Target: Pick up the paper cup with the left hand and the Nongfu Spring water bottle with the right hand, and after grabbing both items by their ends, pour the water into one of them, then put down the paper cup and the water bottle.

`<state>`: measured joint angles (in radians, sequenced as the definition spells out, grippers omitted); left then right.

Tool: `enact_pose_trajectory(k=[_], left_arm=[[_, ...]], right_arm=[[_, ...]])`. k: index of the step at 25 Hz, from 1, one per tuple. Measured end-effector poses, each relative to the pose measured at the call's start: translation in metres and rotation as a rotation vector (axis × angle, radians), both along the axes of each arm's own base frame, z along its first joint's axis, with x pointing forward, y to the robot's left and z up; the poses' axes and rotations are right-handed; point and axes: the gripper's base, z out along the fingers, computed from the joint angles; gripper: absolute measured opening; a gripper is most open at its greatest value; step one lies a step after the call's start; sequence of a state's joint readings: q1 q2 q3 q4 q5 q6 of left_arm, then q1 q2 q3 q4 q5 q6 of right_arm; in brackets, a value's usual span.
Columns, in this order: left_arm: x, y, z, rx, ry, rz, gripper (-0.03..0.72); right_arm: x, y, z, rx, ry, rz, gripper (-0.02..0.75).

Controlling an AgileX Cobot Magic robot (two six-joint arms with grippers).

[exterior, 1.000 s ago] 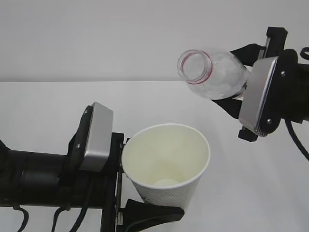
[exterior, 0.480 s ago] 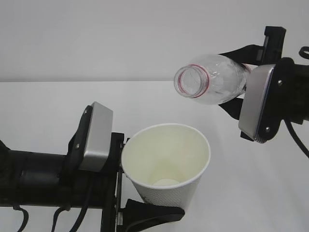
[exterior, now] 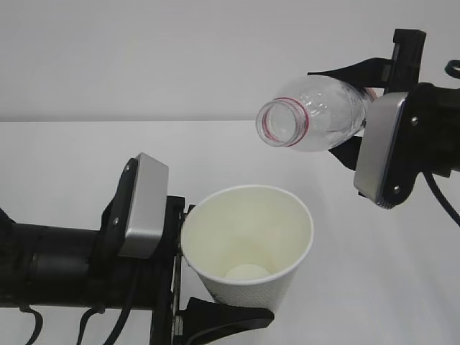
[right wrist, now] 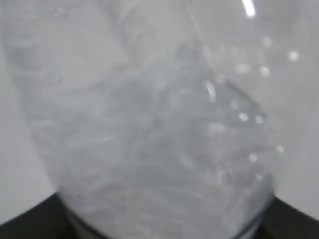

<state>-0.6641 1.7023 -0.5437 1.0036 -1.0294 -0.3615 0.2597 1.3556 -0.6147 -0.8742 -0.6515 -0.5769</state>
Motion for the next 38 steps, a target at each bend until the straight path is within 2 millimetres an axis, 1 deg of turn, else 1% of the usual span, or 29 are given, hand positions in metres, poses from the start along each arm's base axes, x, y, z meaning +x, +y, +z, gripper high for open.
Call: enact_pose_trajectory(k=[12,16,27,38], left_arm=[[0.0,0.0,0.001,-0.014,-0.01,-0.006,0.55],[-0.001,0.0,0.002,-0.022,-0.012,-0.009,0.55],[-0.001,-0.001,0.003,-0.032,0.001,-0.01,0.55],[-0.001,-0.001,0.004,-0.042,0.021,-0.002,0.549]], right_arm=[[0.001,-0.001,0.003,-0.029,-0.069,-0.006,0.449],[0.004,-0.001,0.008,-0.026,-0.092,-0.012,0.449],[0.004,0.0,0.008,-0.061,-0.133,-0.002,0.449],[0.003,0.001,0.011,-0.056,-0.174,0.02,0.449]])
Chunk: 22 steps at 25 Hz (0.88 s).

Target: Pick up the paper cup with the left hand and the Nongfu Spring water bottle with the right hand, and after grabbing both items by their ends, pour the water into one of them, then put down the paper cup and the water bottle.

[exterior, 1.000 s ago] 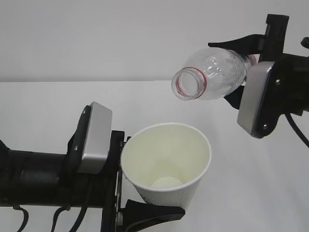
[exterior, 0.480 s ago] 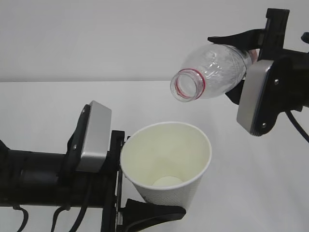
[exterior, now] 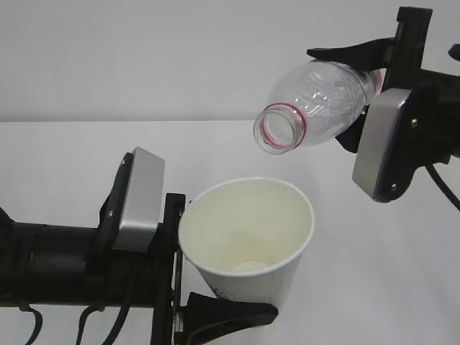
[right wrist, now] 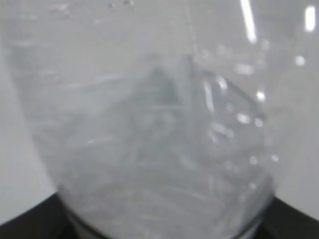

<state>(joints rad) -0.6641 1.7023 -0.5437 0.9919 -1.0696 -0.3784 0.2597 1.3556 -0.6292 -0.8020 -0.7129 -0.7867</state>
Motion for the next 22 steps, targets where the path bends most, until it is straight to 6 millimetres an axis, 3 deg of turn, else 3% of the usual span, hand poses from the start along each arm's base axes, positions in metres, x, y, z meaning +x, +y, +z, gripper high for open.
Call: enact_pose_trajectory(k=[22], left_arm=[[0.0,-0.0001,0.0004,-0.005,0.009,0.002,0.549]], right_arm=[[0.0004,-0.0003,0.0008,-0.035,-0.044,-0.001,0.449]])
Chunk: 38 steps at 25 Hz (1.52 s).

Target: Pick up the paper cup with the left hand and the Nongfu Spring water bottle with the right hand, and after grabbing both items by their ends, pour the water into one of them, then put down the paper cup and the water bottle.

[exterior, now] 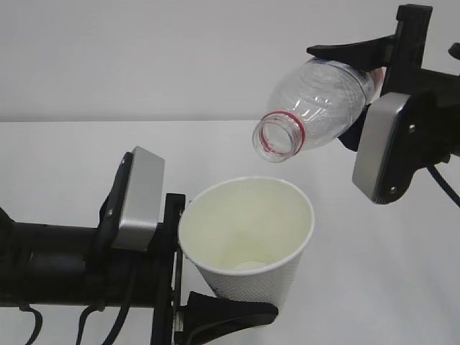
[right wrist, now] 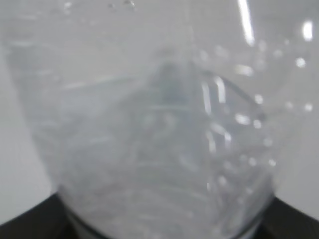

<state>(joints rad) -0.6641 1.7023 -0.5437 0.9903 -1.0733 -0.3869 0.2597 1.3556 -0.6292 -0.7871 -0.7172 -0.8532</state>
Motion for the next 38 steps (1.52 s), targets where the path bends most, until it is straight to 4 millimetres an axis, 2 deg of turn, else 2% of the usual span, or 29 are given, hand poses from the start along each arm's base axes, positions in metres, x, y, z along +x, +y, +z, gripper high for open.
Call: enact_pose_trajectory(k=[38], left_arm=[[-0.0006,0.0,-0.0003,0.003,-0.002,-0.007,0.549]], right_arm=[[-0.0011,0.0014,0.0015,-0.033,-0.054,0.024,0.449]])
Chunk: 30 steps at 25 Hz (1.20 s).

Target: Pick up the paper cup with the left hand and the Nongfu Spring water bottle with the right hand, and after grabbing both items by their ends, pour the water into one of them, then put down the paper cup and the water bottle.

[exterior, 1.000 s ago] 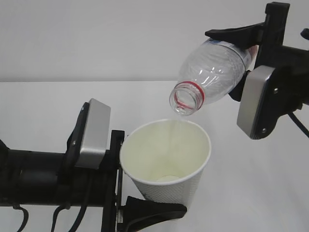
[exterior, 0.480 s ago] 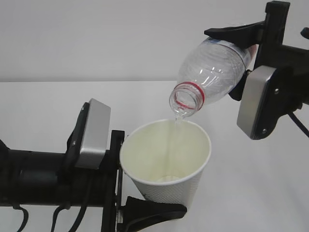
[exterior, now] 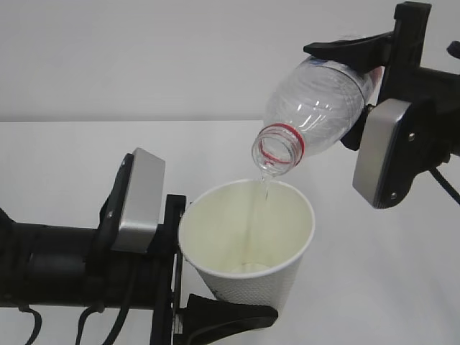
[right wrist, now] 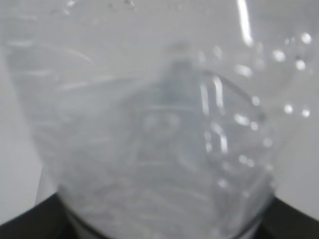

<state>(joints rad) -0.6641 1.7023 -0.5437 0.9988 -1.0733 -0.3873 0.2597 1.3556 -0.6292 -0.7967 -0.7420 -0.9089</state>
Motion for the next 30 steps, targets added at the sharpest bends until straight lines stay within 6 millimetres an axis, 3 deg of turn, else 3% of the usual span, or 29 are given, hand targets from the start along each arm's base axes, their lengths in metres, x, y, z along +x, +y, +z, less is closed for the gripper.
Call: enact_pose_trajectory(k=[30], left_arm=[[-0.0006,0.0,-0.0002,0.003,-0.001,-0.006,0.549]], right_arm=[[-0.0001,0.0001,-0.0001,-0.016,-0.013,0.004,0.449]])
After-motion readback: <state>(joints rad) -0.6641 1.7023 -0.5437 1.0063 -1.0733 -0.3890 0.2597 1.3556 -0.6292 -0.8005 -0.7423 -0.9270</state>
